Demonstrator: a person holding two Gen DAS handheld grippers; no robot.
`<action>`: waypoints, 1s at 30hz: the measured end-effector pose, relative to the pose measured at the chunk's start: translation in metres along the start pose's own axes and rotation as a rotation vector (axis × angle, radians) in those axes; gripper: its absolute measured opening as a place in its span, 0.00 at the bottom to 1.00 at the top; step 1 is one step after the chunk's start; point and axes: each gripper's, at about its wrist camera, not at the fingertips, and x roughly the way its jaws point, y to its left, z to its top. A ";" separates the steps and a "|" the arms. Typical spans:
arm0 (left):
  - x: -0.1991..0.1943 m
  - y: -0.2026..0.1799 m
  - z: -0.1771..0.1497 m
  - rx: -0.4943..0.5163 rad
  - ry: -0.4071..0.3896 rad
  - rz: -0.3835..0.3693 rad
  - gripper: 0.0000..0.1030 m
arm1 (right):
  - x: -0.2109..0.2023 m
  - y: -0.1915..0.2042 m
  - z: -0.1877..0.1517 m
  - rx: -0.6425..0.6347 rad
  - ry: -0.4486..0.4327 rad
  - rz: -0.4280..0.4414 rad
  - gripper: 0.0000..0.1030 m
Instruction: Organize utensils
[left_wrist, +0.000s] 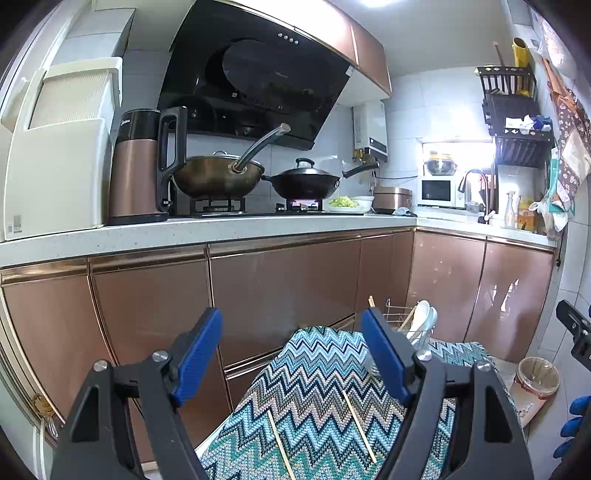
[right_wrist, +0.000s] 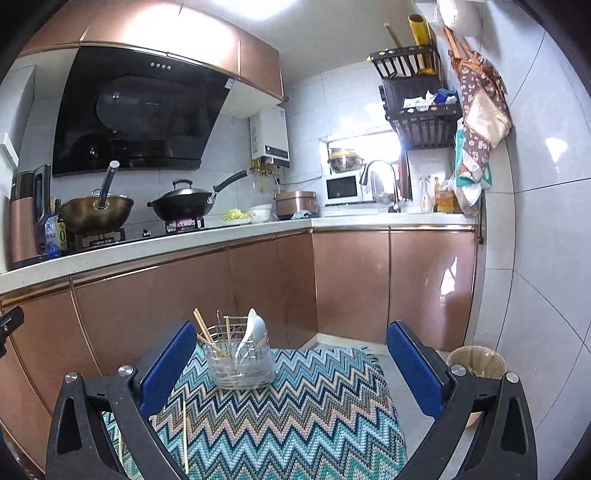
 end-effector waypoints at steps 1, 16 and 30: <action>-0.001 -0.001 0.000 0.000 -0.003 0.001 0.75 | 0.000 0.000 0.000 0.000 -0.005 -0.002 1.00; 0.017 0.000 -0.009 0.006 -0.013 0.027 0.75 | 0.023 -0.015 -0.010 0.098 0.094 0.046 1.00; 0.088 0.003 -0.039 -0.001 0.194 0.022 0.78 | 0.079 0.000 -0.039 0.016 0.275 0.053 1.00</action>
